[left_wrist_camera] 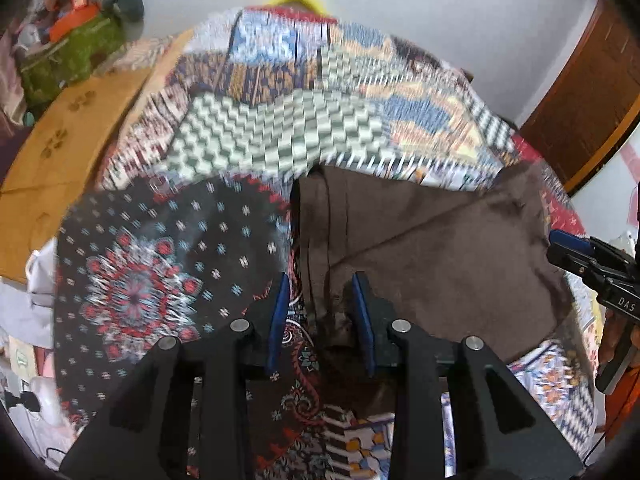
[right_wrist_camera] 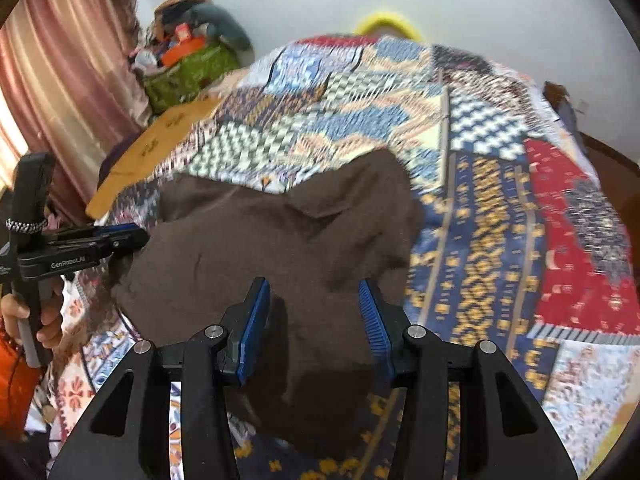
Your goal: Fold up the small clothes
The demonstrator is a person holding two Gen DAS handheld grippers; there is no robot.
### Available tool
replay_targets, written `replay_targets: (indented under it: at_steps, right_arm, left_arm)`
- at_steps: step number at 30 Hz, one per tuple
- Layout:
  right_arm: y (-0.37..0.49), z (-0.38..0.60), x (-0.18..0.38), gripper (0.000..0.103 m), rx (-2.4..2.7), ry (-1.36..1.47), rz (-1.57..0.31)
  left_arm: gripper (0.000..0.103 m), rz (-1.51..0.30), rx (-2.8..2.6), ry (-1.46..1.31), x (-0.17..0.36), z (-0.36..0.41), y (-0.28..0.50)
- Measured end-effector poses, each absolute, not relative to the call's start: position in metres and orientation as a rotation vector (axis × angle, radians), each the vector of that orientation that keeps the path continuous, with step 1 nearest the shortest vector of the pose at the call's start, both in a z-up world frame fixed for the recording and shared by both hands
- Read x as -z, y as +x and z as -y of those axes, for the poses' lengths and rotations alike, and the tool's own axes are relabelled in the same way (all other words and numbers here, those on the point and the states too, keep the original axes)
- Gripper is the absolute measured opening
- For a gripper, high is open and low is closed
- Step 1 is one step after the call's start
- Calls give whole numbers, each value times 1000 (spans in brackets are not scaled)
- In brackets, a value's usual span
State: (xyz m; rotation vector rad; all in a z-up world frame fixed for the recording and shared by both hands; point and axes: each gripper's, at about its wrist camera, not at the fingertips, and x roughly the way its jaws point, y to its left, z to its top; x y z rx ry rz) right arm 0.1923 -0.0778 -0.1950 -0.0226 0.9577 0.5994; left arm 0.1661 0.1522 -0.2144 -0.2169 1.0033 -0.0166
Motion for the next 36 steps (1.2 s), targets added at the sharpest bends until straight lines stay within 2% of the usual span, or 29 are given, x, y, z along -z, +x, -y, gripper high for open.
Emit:
replay_targets:
  at_steps: [11,19,21,24,25,26,27,28,29,30,33,34,35,36]
  right_arm:
    - [115,107,64,43,-617,52,-572]
    - [36,112,-1,43,-630,58,-310]
    - [19,112,-8,43,-636,63,-272]
    - [0,110,-12,43,-636,59,-242]
    - [-7,109,-12,45,-628,56,-235]
    - [-10,109,-12,55,-619,58,-231]
    - [-14,109,-10,62,-604,62,-226]
    - [-15,109,-8,75,-589,67,-222]
    - [-17,109,-6,82,-568,66,-216]
    - [-19,109,-5,83,-552,61,-209]
    - [-22,107,-5,90,-518,35,-217]
    - [-23,107,-6,97,-511,32,-217]
    - [-23,108,-6,103,-501,30,-213]
    - [-24,108,-6,103,-492,29,-205]
  left_arm:
    - [32,-640,96,-174,62,-103,86]
    - [32,-392,75,-88,-9,-60,8]
    - [34,-339,54,-65,-17,-50,-11]
    - [49,-269,14,-41,-23,-39,-37]
    - [58,-255,6,-37,-24,-37,-44]
    - [67,-244,2,-38,-25,-36,-50]
    - [71,-235,3,-50,-25,-36,-55]
    - [77,-233,7,-60,-25,-37,-58]
    - [81,-232,6,-65,-25,-37,-60]
    - [83,-228,-4,-63,-25,-37,-62]
    - [98,-213,-22,-60,-25,-38,-71]
    - [101,-207,-22,-62,-25,-38,-73]
    - [102,-202,-25,-64,-24,-39,-74]
    - [102,-202,-27,-66,-24,-39,-75]
